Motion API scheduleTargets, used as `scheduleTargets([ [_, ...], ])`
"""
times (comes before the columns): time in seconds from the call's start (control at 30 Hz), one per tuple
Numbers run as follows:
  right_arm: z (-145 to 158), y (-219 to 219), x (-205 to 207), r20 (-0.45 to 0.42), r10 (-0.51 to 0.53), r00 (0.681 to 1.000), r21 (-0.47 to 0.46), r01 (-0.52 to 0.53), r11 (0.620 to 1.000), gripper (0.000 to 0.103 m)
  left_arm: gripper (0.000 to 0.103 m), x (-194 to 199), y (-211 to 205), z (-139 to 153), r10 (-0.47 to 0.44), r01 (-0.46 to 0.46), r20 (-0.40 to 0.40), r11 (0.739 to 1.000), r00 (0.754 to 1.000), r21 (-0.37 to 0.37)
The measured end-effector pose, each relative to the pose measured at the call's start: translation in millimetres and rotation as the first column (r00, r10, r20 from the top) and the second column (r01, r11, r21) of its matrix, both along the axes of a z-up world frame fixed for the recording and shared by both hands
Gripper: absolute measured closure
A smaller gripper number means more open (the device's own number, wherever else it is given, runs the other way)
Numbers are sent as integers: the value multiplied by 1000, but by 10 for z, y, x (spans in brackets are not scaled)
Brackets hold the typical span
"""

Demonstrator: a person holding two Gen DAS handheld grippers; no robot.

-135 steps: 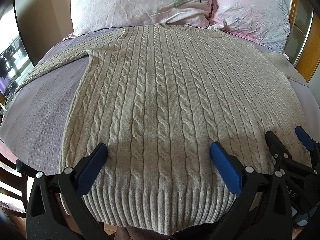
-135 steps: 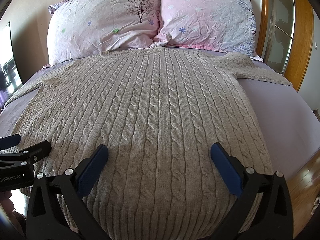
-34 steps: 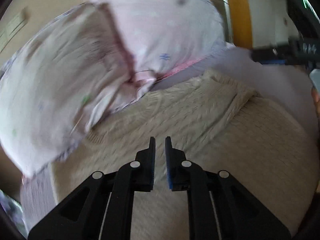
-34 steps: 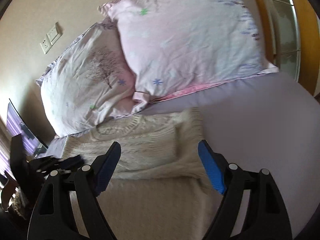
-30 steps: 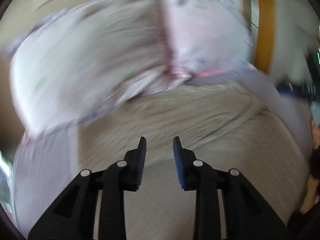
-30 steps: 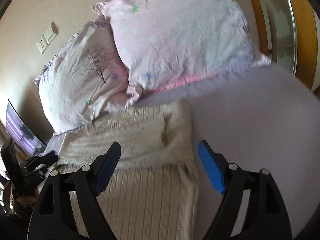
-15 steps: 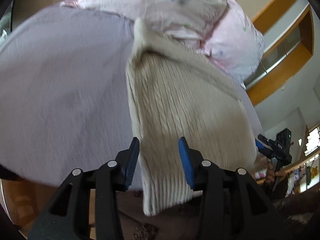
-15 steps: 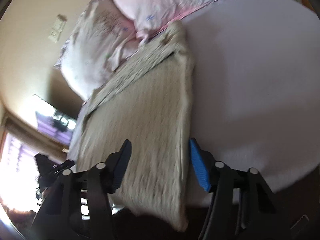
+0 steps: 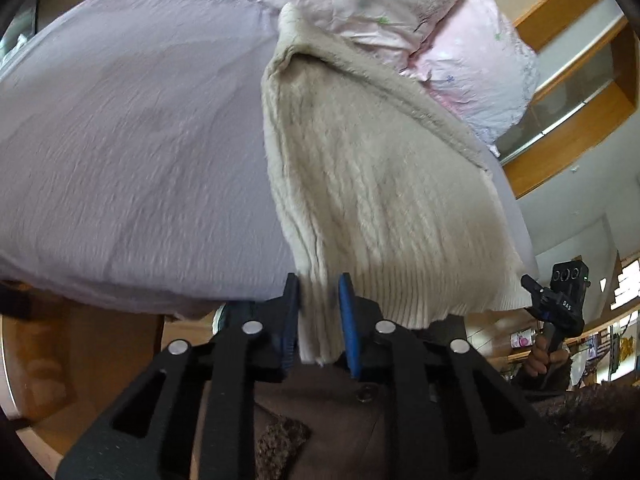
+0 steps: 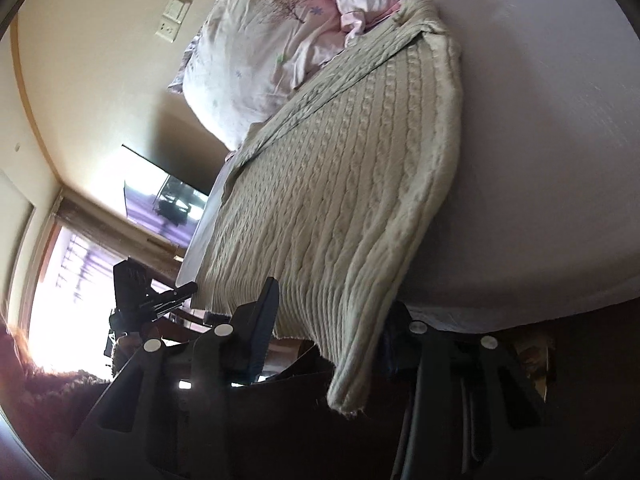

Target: Fold small clothes

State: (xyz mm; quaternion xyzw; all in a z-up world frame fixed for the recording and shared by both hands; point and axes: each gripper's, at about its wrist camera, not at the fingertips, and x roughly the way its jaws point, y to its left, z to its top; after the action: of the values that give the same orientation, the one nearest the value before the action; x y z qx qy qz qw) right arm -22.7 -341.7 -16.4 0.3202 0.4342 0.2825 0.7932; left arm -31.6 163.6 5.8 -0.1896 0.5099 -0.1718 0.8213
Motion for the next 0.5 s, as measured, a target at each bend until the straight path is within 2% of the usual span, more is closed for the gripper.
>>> scheduleTargets([
  [0.07,-13,10,27,-2,9,1000,-2,-9,1000,71,80,0,-44,-59,-15,15,-16,1000,1000,-4],
  [0.1,-14,19,34,2,14,1000,-4,-14,1000,87,84,10,-43,-97,-14,13,-24,1000,1000,-16],
  [0.13,-9,24,47,10,20,1000,-3,-20,1000,93,90,43,-30,-139,-8,6,-40,999,999,-45],
  [0.23,158,7,106,84,21,996,32,-24,999,94,95,46,5,-96,-10,6,-48,997,999,-76],
  [0.27,293,-10,154,131,14,991,46,-20,999,94,95,53,12,-19,-13,11,-24,996,1000,-92],
  [0.37,599,-55,336,232,-7,973,79,-12,997,94,95,123,27,357,-15,27,99,992,995,-120],
  [0.5,973,-97,829,326,-55,944,94,26,995,94,95,600,-12,778,-4,24,248,997,969,-78],
])
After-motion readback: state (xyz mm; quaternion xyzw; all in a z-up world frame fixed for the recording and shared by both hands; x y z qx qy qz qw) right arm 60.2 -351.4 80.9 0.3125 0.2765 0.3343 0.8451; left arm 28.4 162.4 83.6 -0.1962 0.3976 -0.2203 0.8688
